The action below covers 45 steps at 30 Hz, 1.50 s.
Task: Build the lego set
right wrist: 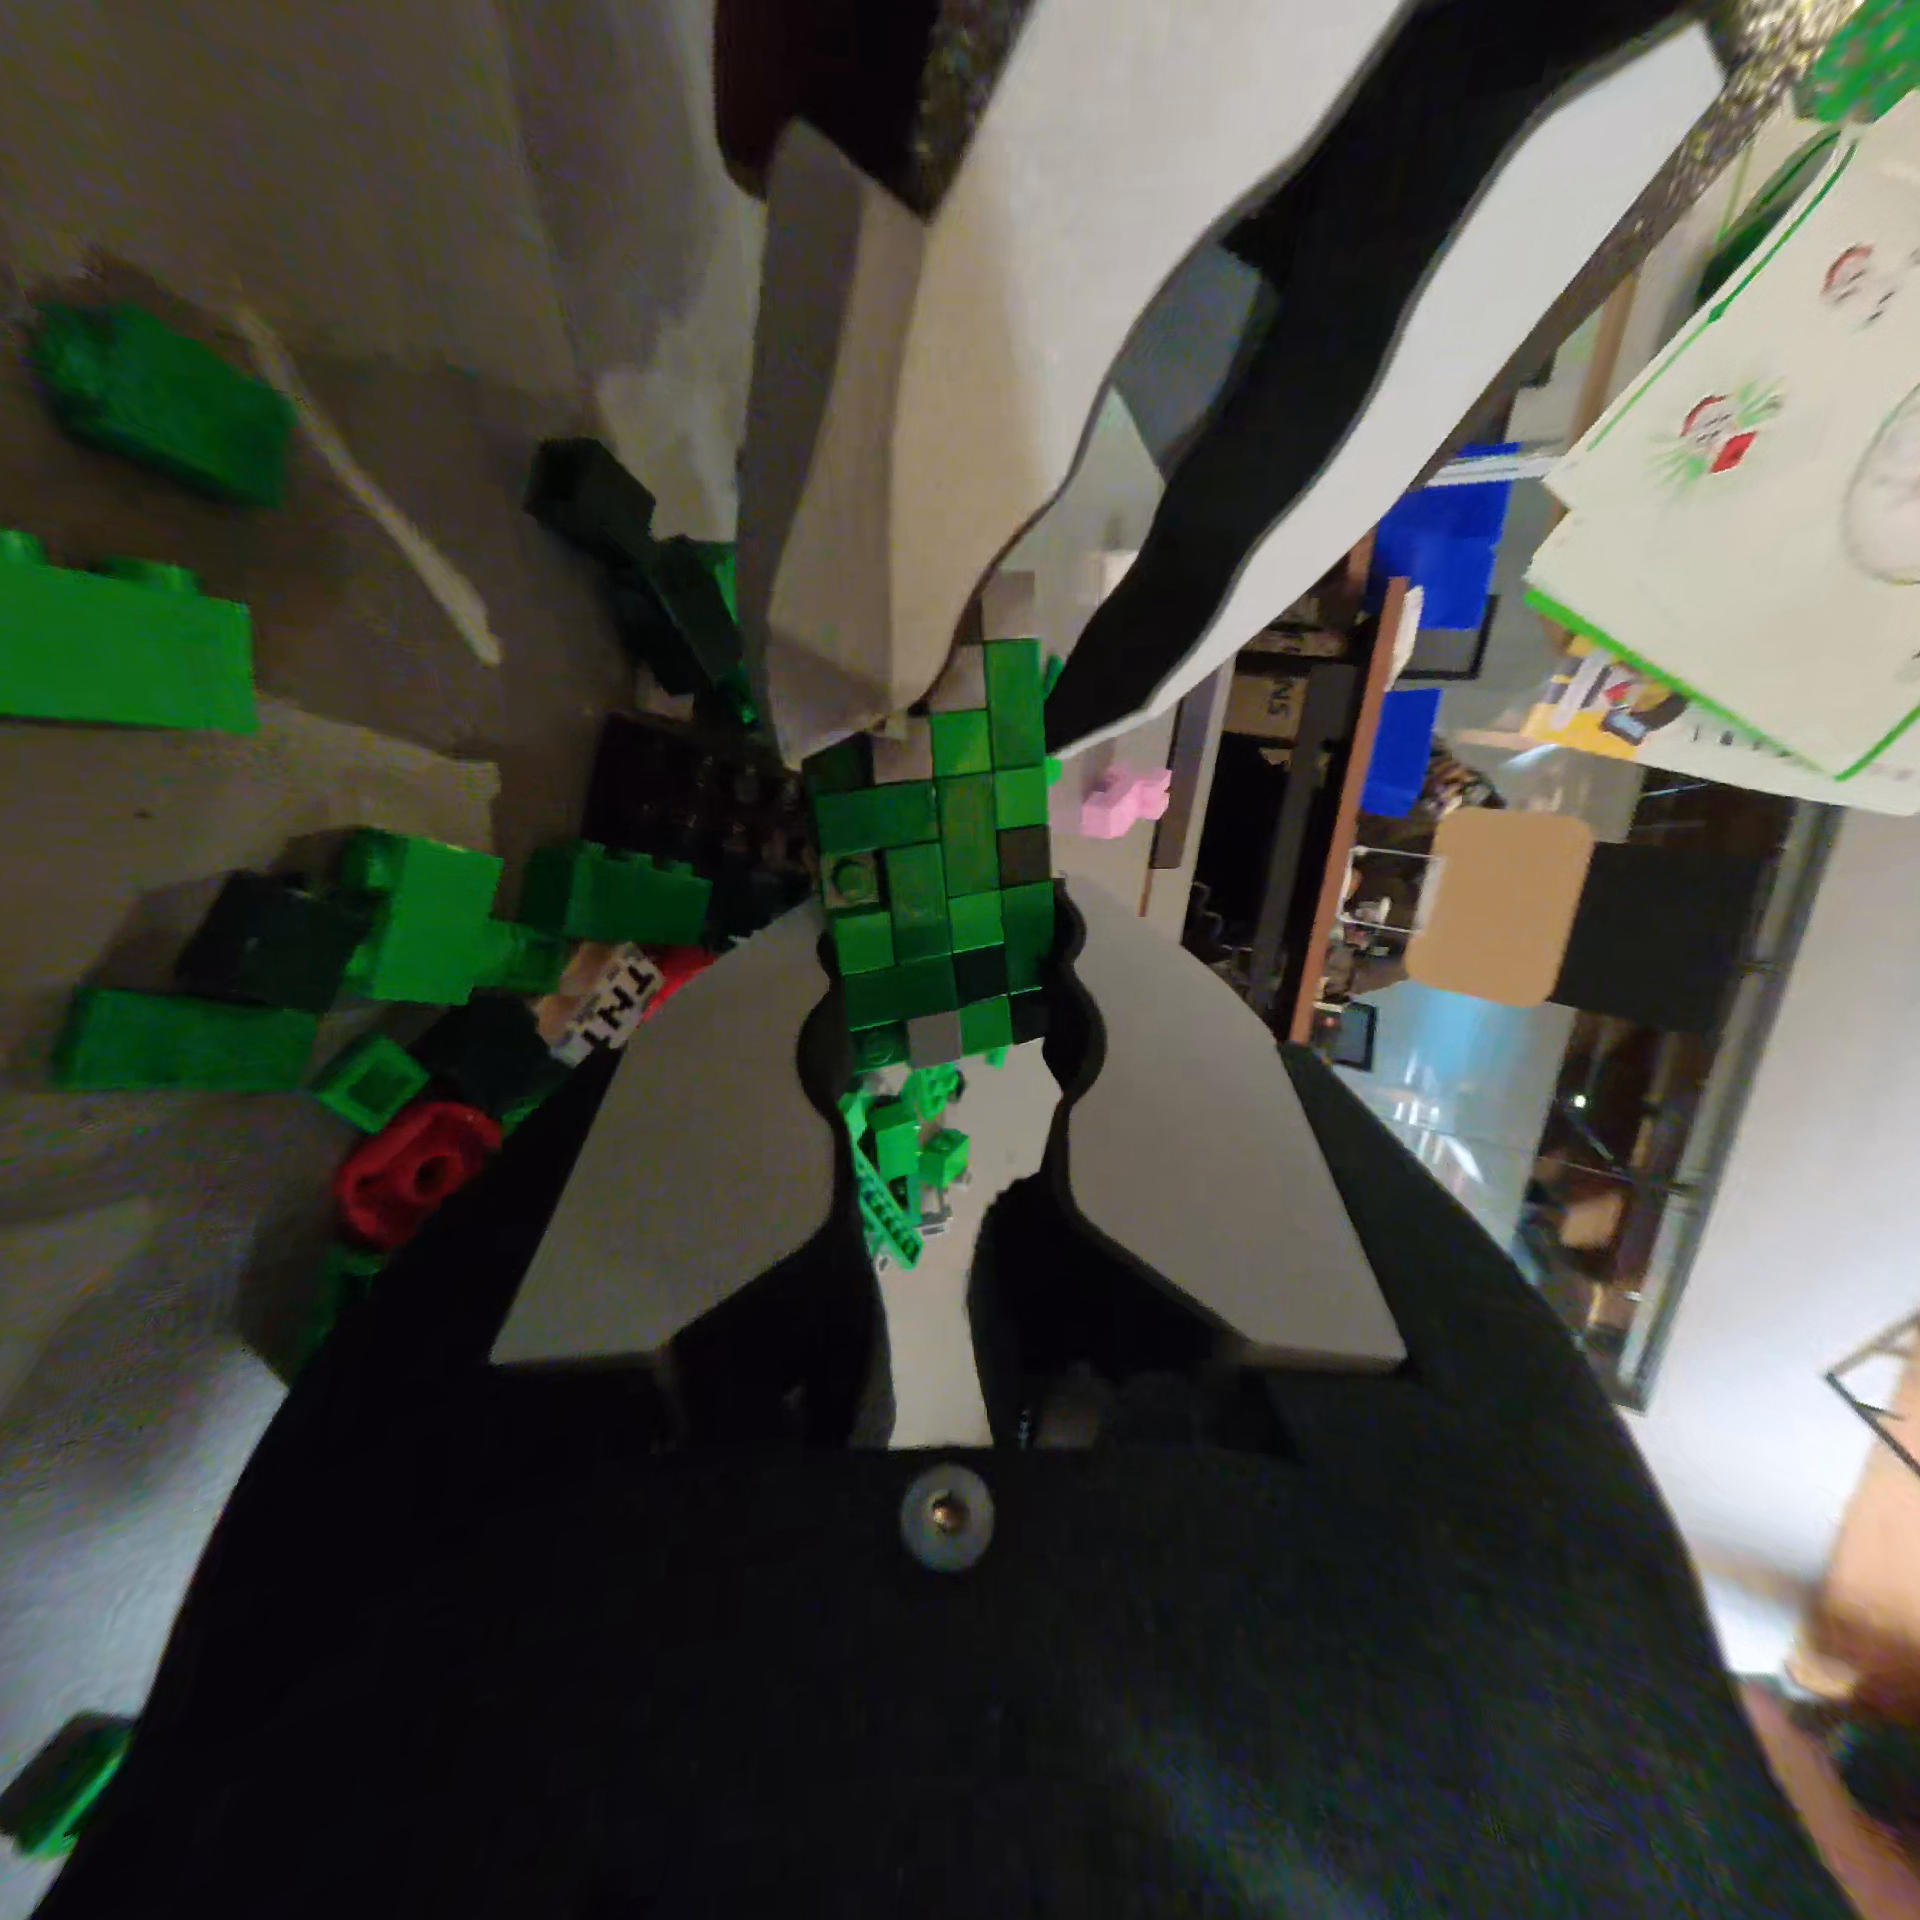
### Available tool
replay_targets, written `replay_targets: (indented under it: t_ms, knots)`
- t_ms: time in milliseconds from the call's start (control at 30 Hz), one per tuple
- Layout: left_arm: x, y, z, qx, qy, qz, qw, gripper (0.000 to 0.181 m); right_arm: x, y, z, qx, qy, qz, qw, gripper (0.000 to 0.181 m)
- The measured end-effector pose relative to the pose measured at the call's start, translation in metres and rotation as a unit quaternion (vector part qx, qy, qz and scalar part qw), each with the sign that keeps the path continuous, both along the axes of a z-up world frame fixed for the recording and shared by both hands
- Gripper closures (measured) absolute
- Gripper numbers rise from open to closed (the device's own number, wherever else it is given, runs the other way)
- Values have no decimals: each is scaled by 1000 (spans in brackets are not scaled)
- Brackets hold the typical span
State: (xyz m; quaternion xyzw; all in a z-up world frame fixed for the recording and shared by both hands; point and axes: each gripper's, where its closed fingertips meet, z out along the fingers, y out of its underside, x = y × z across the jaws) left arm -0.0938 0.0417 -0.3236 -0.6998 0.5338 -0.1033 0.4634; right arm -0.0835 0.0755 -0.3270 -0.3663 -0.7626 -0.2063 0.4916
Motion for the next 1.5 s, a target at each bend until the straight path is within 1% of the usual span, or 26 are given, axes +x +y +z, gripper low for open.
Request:
replay_targets:
  t_ms: [233, 333, 367, 467, 533, 567, 633, 700, 733, 767, 867, 933, 1000, 1100, 1167, 1233, 1267, 1300, 1400, 1500]
  knots:
    - [-6, -3, -3, 23, 45, -14, 999, 142, 6, 5, -2, -21, -3, -19, 1000, 146]
    - [-13, 1, -10, 29, 73, -3, 997, 141, 8, 7, 0, -32, 4, -23, 999, 144]
    - [-13, 2, -11, 30, 76, 0, 997, 139, 9, 7, 0, -37, 8, -25, 999, 146]
    - [-4, 0, -7, 33, 52, -9, 998, 129, 9, 6, 2, -50, 16, -29, 998, 146]
    - [1, 1, -2, 48, 36, -6, 998, 127, 8, 4, 0, -59, 17, -33, 998, 146]
    - [3, 1, 0, 57, 34, -5, 998, 127, 7, 3, 0, -63, 16, -34, 997, 146]
    - [5, 3, -2, 77, 57, 0, 995, 131, 4, 0, -2, -61, 11, -37, 997, 146]
    - [4, 5, -9, 93, 93, 4, 991, 136, 1, -3, -2, -52, 6, -36, 998, 146]
    - [5, 5, -10, 99, 98, 3, 990, 143, 0, -5, -1, -48, 4, -35, 998, 146]
    - [6, 4, -10, 101, 100, 2, 990, 144, -1, -6, 0, -43, 2, -34, 998, 146]
    - [5, 3, -9, 91, 88, -3, 992, 144, -2, -7, 1, -34, 8, -25, 999, 146]
    - [5, 0, -8, 73, 69, -16, 995, 145, -2, -10, 1, -55, 17, -7, 998, 146]
    - [4, -2, -8, 67, 64, -25, 995, 145, 3, -10, 1, -75, 17, -6, 997, 146]
    - [2, -4, -6, 73, 68, -38, 994, 145, 10, -5, 1, -89, 15, -19, 996, 138]
    - [4, -7, -4, 68, 55, -46, 995, 145, 9, -8, 0, -102, 17, -9, 995, 135]
    - [4, -8, -6, 66, 57, -52, 995, 145, 6, -15, 0, -107, 18, 8, 994, 137]
    - [4, -8, -7, 66, 61, -52, 995, 145, 5, -17, 0, -105, 15, 14, 994, 144]
    - [4, -8, -9, 64, 65, -54, 994, 145, 5, -18, 0, -100, 11, 17, 995, 147]
    - [5, -8, -11, 57, 63, -49, 995, 145, 7, -16, -3, -108, 2, 7, 994, 147]
    - [7, -4, -7, 64, 53, -30, 996, 144, 9, -10, -3, -94, -2, -20, 995, 147]
